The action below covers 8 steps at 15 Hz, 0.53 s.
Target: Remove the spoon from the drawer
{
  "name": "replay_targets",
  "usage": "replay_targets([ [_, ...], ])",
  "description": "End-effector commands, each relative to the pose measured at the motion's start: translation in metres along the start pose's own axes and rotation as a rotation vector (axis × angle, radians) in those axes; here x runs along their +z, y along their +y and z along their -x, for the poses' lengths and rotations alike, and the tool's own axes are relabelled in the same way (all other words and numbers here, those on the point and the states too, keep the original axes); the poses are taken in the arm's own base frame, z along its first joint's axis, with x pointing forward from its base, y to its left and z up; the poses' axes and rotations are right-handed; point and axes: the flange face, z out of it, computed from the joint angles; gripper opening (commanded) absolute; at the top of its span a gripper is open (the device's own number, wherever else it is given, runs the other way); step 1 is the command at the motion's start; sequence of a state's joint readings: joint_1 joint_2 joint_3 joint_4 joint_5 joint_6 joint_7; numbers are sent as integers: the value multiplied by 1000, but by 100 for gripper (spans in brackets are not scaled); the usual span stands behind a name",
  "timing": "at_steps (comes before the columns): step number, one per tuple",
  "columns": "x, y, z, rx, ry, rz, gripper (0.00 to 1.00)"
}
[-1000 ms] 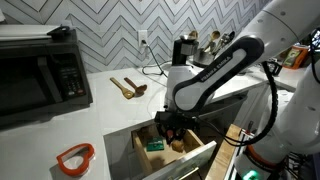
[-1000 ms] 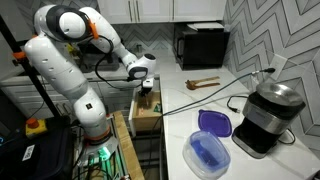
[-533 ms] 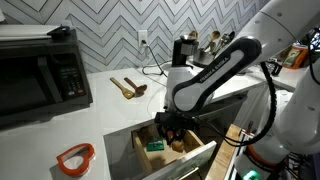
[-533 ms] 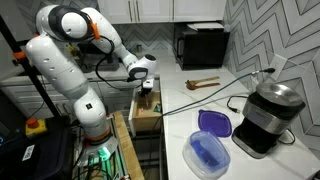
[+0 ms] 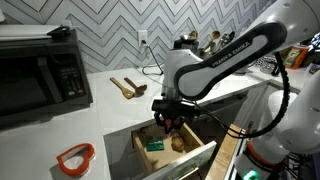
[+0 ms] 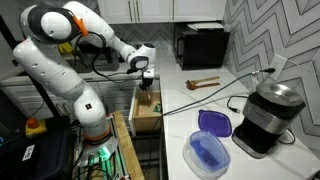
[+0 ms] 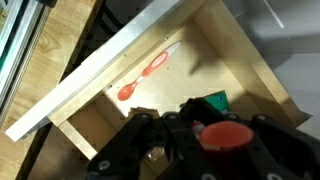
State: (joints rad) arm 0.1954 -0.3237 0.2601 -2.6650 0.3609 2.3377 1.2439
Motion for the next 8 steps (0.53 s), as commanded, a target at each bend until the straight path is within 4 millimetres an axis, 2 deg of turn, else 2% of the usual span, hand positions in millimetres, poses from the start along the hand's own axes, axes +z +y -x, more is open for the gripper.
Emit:
replay_targets([
  [1, -43, 5, 11, 24, 52, 17, 2],
  [5, -87, -10, 13, 7, 220, -4, 2],
  [8, -102, -28, 11, -20, 340, -54, 2],
])
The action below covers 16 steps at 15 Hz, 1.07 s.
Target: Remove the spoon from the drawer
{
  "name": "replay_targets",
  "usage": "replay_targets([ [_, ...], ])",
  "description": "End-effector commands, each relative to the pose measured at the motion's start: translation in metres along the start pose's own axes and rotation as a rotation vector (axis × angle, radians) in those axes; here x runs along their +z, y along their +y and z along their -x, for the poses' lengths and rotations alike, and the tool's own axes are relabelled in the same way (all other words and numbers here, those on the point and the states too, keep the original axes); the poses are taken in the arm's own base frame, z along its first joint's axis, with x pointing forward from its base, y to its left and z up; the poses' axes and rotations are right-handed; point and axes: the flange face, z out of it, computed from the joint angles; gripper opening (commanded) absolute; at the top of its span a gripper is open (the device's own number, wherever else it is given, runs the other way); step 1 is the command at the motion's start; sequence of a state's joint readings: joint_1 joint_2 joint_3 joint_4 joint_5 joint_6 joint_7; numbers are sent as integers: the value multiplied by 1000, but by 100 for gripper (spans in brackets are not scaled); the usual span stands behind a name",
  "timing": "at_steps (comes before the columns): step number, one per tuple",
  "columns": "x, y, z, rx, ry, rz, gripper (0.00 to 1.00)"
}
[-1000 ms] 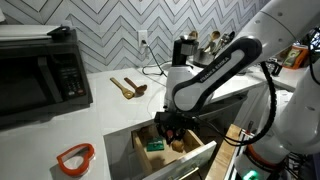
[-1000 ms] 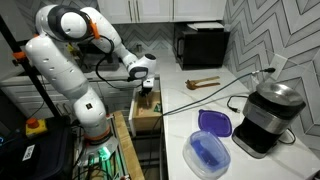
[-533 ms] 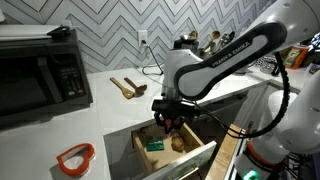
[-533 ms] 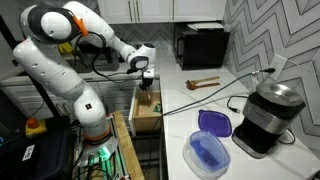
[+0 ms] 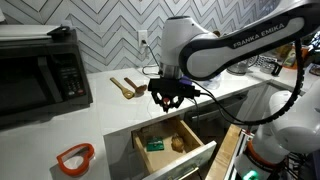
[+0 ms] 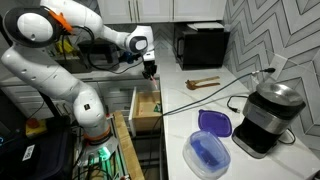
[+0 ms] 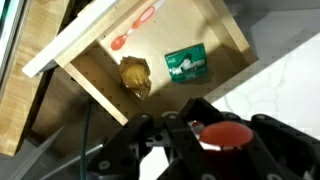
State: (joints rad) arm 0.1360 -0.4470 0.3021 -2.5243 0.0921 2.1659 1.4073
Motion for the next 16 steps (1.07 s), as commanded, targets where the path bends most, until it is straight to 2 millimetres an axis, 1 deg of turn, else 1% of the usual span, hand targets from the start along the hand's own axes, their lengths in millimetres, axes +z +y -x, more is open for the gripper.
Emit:
replay_targets([
  [1, -9, -17, -6, 2, 138, -36, 2],
  [3, -4, -27, -11, 19, 187, -61, 2],
  [7, 17, -39, -28, 65, 246, -94, 2],
  [9, 29, -43, -38, 115, 273, -95, 2],
  [12, 50, -48, -54, 228, 281, -80, 2],
  [16, 69, -59, -63, 301, 256, -61, 2],
])
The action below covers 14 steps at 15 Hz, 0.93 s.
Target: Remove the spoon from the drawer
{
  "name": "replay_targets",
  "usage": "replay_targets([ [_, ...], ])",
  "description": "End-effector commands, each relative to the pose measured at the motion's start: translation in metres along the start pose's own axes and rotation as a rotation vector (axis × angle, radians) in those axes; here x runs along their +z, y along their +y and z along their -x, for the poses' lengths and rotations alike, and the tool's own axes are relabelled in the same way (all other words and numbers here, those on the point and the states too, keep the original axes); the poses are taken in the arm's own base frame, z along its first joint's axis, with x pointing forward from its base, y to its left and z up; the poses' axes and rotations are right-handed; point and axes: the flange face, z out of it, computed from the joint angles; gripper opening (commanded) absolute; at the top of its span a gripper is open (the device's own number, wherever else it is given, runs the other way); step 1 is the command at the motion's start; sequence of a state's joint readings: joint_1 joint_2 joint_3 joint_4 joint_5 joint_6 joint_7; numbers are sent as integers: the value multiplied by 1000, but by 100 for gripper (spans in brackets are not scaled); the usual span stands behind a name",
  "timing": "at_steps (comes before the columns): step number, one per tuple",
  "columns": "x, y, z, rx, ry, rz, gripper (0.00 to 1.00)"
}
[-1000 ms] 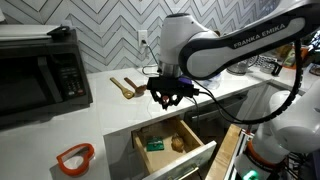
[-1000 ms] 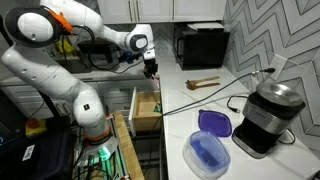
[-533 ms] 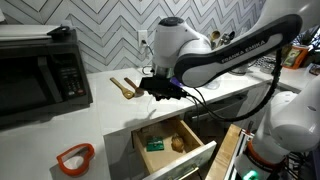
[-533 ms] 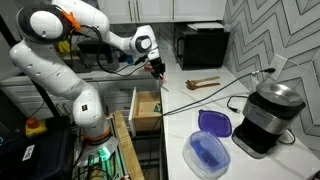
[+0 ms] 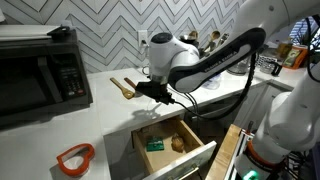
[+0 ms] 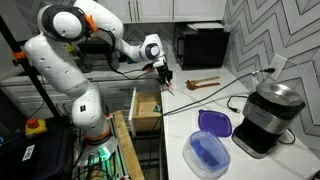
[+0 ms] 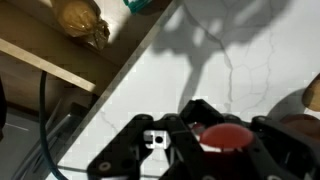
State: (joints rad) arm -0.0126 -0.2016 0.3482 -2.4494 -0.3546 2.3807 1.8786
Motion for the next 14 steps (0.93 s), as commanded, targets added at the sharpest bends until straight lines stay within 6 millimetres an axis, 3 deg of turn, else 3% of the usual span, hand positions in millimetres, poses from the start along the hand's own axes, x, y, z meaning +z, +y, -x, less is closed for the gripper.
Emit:
replay_targets([
  [1, 18, -16, 2, 65, -18, 8, 2],
  [3, 25, -22, 1, 73, -35, 11, 6],
  [4, 28, -25, -1, 78, -41, 13, 34],
  [6, 31, -31, -2, 81, -53, 9, 40],
  [14, -1, -34, -12, 75, -39, -12, 99],
])
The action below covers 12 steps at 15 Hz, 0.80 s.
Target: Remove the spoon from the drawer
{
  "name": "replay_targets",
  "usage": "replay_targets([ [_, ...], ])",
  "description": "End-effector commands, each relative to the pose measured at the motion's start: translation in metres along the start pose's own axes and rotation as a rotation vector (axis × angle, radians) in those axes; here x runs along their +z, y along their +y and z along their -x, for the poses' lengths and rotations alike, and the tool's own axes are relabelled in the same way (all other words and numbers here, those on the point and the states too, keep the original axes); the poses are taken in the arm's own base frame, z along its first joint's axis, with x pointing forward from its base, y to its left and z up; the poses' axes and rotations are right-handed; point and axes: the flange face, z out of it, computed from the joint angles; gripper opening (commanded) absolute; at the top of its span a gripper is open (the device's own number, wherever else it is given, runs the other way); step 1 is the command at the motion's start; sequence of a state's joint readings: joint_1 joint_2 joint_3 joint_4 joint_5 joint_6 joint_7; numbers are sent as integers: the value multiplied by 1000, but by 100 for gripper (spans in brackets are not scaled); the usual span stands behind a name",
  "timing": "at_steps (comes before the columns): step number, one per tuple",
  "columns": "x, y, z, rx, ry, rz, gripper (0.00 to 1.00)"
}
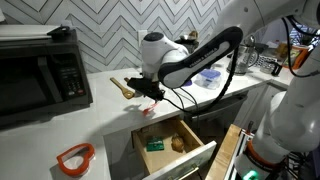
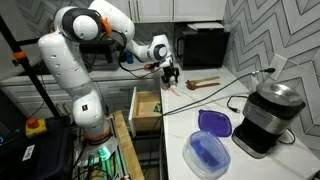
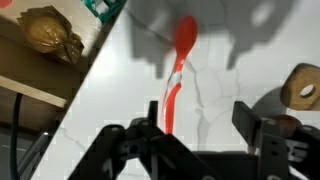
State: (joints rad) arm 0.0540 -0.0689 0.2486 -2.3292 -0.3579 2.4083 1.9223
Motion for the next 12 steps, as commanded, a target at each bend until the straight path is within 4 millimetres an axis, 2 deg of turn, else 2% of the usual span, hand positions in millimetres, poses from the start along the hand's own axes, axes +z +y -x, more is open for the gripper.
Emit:
replay_targets([
  [1, -19, 8, -2, -1, 14, -3, 100],
  [4, -36, 17, -4, -36, 28, -12, 100],
  [7, -61, 27, -7, -215, 27, -28, 100],
  [12, -119, 51, -17, -517, 24, -24, 100],
])
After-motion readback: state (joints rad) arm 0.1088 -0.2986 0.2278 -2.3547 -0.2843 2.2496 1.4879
